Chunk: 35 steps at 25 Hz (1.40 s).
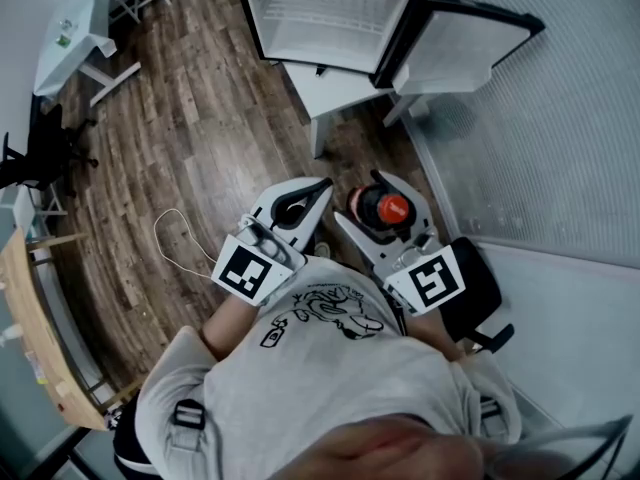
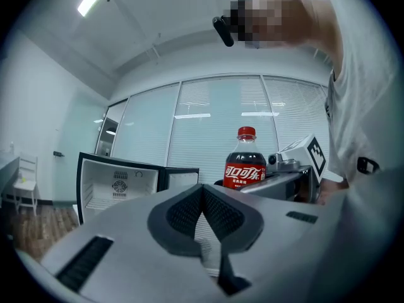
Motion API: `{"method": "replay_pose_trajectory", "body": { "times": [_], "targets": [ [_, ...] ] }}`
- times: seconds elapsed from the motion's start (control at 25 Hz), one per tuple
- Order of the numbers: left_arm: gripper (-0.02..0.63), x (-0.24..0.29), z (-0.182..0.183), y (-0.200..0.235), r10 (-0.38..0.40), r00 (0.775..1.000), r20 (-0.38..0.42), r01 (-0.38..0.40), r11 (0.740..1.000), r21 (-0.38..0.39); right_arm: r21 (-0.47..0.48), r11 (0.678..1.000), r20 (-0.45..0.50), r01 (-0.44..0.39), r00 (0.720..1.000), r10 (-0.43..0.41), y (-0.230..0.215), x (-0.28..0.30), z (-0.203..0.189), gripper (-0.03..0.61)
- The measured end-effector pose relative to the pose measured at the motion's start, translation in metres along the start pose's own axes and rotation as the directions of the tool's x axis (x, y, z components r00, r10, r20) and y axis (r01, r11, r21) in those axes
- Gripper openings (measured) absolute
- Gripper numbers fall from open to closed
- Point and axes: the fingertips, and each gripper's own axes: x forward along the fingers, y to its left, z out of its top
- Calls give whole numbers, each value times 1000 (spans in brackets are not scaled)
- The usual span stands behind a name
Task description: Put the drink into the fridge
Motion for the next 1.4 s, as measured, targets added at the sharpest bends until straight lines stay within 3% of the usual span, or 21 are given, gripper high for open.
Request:
{"method": "replay_pose_trajectory", "body": {
  "times": [1.4],
  "targets": [
    [2, 82, 20, 224, -78, 997, -1, 78, 997, -28, -2, 997, -46, 71, 996, -71, -114, 205, 20, 324]
  ]
}}
